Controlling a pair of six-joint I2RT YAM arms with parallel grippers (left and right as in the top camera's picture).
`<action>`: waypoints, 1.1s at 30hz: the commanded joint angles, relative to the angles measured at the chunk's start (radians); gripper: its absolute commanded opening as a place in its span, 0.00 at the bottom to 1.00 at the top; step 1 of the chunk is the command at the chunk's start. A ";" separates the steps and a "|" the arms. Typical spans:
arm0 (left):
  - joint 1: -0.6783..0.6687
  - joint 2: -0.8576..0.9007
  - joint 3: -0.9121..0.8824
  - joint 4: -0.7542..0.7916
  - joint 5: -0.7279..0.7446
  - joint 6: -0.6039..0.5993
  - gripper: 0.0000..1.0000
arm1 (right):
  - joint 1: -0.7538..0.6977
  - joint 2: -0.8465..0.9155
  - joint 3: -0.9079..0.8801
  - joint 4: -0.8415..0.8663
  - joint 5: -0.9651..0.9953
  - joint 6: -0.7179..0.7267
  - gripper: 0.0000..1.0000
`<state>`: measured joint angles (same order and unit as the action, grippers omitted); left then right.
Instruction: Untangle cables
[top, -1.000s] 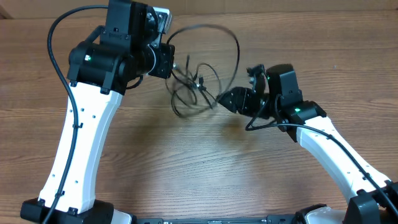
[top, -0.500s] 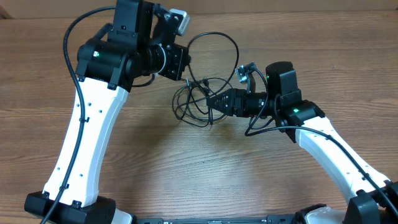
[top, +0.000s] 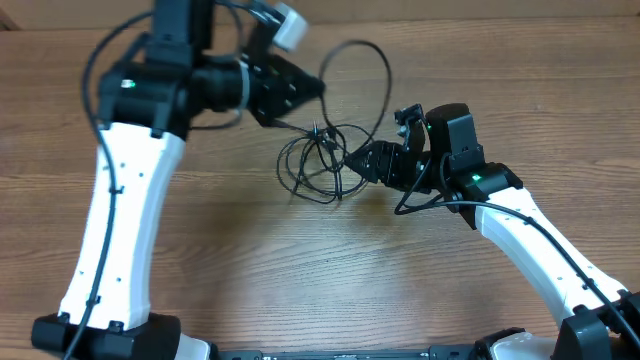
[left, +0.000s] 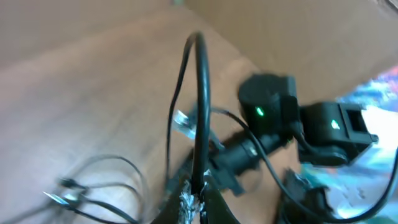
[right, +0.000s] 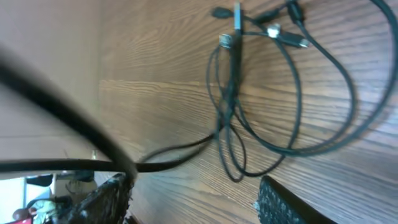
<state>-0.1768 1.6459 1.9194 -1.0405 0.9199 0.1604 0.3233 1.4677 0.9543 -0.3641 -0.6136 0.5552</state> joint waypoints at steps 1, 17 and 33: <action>0.083 -0.081 0.029 0.059 0.058 -0.035 0.04 | 0.002 0.005 0.001 -0.043 0.084 0.005 0.67; 0.296 -0.126 0.351 0.488 0.021 -0.605 0.04 | 0.002 0.005 0.001 -0.221 0.219 -0.010 0.84; 0.314 -0.101 0.348 0.272 0.058 -0.446 0.04 | 0.003 0.005 0.001 -0.082 -0.083 -0.171 0.90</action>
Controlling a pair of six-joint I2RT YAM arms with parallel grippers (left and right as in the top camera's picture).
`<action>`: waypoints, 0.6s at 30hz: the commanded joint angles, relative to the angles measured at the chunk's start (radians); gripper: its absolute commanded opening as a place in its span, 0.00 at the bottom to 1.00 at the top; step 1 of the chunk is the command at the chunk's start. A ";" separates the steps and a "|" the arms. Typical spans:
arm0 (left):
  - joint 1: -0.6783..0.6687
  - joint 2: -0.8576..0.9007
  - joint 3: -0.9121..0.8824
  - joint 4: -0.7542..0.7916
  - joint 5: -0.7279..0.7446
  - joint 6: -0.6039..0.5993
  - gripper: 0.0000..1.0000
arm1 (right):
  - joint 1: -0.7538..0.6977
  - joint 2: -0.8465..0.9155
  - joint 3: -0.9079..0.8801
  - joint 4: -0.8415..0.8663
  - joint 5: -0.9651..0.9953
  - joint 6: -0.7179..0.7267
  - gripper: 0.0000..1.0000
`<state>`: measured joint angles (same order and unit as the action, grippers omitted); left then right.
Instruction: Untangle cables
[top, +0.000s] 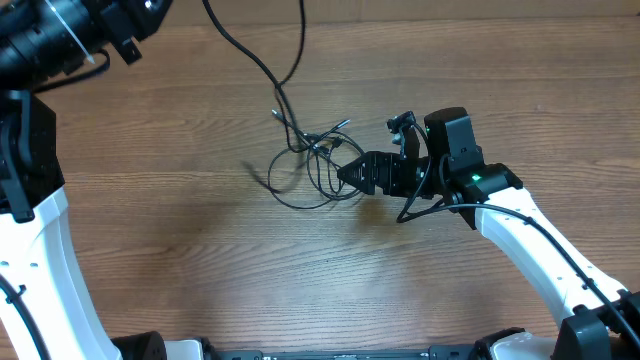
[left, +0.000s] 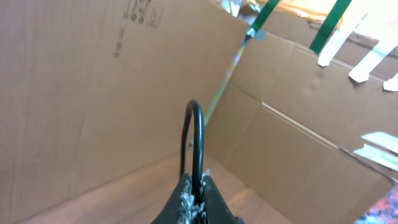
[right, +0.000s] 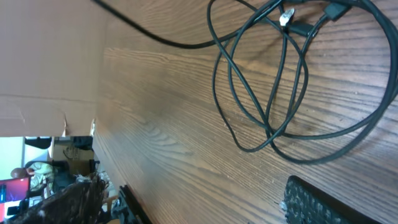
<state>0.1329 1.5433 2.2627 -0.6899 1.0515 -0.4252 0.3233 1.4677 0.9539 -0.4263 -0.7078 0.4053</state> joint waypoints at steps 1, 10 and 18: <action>0.004 0.002 0.004 -0.132 -0.138 0.173 0.04 | 0.003 0.005 0.002 -0.034 0.035 -0.021 0.90; 0.004 0.074 0.003 -0.644 -1.031 0.218 0.04 | 0.003 0.005 0.002 -0.122 0.131 -0.021 0.90; 0.007 0.237 0.003 -0.882 -1.556 0.138 0.04 | 0.003 0.005 0.002 -0.126 0.131 -0.017 0.89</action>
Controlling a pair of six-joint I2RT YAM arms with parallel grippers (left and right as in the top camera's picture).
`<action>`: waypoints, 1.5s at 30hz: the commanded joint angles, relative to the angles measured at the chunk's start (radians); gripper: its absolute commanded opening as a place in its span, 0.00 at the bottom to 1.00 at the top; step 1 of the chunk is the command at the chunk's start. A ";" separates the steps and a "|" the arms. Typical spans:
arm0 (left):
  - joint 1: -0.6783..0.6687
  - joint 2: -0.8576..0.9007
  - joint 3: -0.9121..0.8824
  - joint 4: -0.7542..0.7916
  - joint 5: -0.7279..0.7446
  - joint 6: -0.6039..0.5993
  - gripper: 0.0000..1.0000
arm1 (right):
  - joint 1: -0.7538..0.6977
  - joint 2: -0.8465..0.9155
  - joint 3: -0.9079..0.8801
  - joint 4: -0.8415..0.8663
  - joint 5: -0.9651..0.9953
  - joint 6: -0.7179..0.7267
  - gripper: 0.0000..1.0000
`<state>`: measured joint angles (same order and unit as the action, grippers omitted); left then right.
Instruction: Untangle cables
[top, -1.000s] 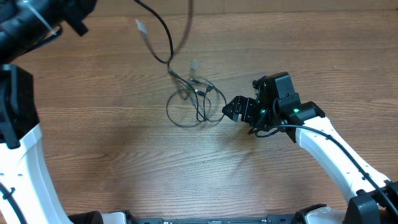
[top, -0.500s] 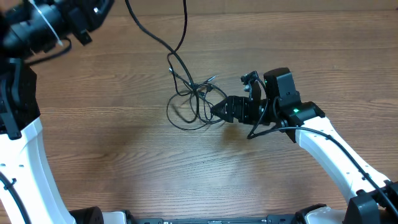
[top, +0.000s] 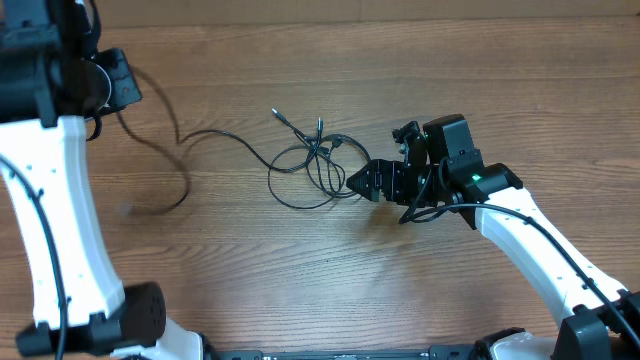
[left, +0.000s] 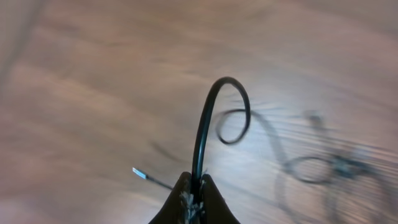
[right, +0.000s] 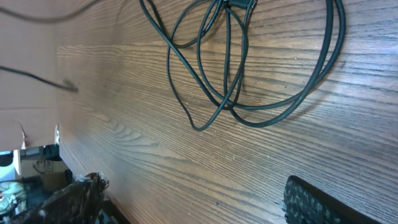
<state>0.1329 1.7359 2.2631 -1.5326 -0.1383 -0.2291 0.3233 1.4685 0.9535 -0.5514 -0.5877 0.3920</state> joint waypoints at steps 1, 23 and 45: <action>0.010 0.052 0.003 -0.058 -0.453 -0.104 0.04 | 0.003 0.004 0.002 -0.003 0.011 -0.004 0.89; 0.241 -0.002 0.003 -0.029 -0.293 -0.322 1.00 | 0.003 0.004 0.002 -0.005 0.006 -0.004 0.91; -0.034 0.082 -0.004 -0.055 0.178 0.088 0.76 | 0.003 0.004 0.002 -0.015 0.011 -0.004 0.91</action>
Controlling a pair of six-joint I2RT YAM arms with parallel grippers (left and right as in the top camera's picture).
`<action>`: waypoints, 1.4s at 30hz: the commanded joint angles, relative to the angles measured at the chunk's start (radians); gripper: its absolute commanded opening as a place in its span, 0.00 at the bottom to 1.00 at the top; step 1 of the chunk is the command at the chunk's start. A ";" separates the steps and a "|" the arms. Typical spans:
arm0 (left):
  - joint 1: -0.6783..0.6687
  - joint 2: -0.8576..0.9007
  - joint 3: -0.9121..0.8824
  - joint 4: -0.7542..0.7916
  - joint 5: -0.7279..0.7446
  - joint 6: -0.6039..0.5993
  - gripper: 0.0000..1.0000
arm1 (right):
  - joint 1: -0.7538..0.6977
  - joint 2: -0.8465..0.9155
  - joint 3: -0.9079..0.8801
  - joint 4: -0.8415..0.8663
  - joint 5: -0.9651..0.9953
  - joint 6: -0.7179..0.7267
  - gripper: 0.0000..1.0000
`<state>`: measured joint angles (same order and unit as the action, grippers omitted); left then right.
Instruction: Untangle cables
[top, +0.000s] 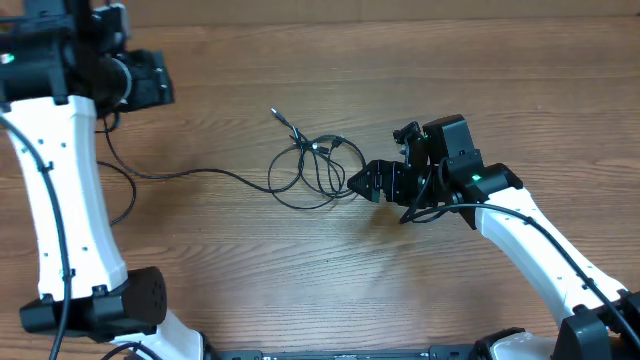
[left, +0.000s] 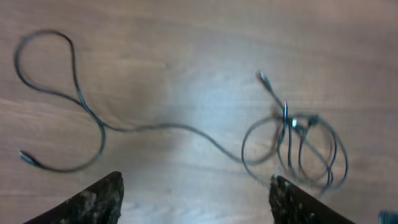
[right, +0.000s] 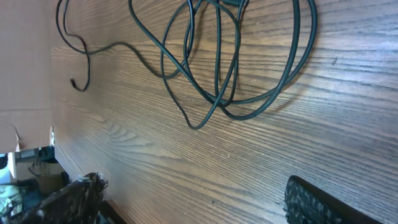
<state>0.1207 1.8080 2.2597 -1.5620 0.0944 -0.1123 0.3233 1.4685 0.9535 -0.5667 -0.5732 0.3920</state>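
A tangle of thin black cables (top: 315, 170) lies coiled mid-table. One black cable (top: 200, 173) runs out of it to the left and ends in loose loops (top: 115, 160); the left wrist view shows this cable (left: 99, 124) flat on the wood, apart from the tangle (left: 301, 146). My left gripper (left: 196, 180) hangs open and empty high above it, at the overhead's upper left (top: 155, 82). My right gripper (top: 358, 182) stands open just right of the coils (right: 236, 68), touching nothing (right: 193, 183).
The wooden table (top: 300, 280) carries only the cables. The left arm's white link (top: 70, 200) stands along the left side, and the right arm (top: 520, 240) reaches in from the lower right. Cardboard shows at the right wrist view's left edge (right: 25, 74).
My left gripper was shut on the black cable at the far left; now it is open and the cable lies on the table, stretched leftward. The right gripper has not moved.
First my left gripper was shut on a cable just above the tangle, the right open beside it. Then the left held that cable high at the far upper left. Then it held it lower at the left. Now the cable lies released, mostly drawn out of the coils.
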 joint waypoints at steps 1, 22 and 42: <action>-0.029 0.010 0.000 -0.047 -0.066 -0.042 0.76 | 0.003 0.004 0.002 0.000 -0.003 -0.004 0.91; -0.195 -0.069 -0.369 0.048 -0.021 0.017 0.77 | 0.003 0.004 0.002 0.003 0.042 -0.004 0.91; -0.418 -0.067 -1.050 0.722 0.063 0.341 0.82 | 0.003 0.004 0.002 0.003 0.042 -0.004 0.91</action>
<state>-0.2737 1.7542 1.2675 -0.8867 0.0841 0.0792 0.3233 1.4685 0.9535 -0.5686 -0.5407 0.3923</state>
